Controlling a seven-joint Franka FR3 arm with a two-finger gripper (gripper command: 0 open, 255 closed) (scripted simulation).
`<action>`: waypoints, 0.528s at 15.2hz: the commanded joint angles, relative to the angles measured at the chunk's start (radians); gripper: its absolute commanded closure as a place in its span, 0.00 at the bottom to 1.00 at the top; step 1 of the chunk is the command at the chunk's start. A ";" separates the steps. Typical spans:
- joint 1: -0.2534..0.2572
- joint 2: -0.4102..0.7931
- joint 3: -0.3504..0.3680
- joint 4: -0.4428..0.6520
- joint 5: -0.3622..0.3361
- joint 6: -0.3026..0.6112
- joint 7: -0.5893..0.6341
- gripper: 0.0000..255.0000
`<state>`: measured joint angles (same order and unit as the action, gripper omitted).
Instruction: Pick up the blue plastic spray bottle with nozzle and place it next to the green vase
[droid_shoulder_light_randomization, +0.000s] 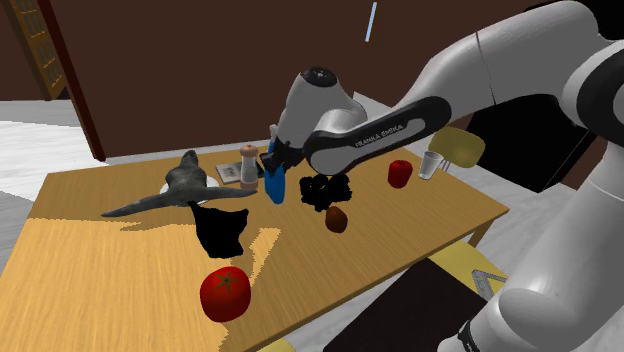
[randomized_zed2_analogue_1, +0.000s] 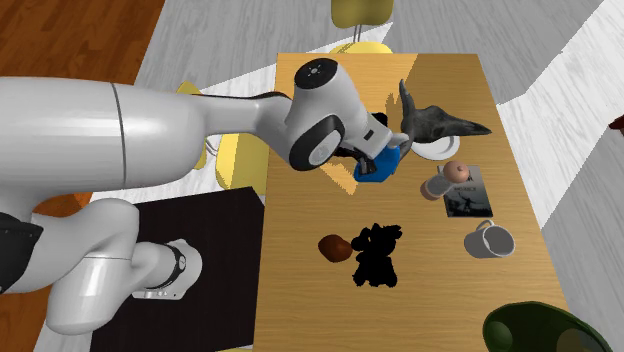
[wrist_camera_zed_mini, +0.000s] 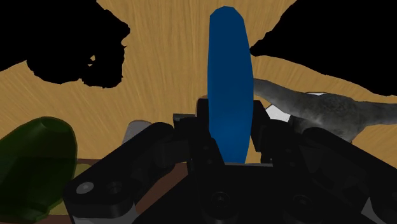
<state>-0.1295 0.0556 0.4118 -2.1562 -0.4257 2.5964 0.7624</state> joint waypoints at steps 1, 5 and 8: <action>-0.001 -0.013 0.003 0.012 0.024 -0.022 -0.022 1.00; -0.001 -0.040 0.006 0.037 0.066 -0.066 -0.060 1.00; -0.001 -0.058 0.007 0.057 0.094 -0.100 -0.085 1.00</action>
<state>-0.1304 0.0062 0.4189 -2.1055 -0.3442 2.5094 0.6888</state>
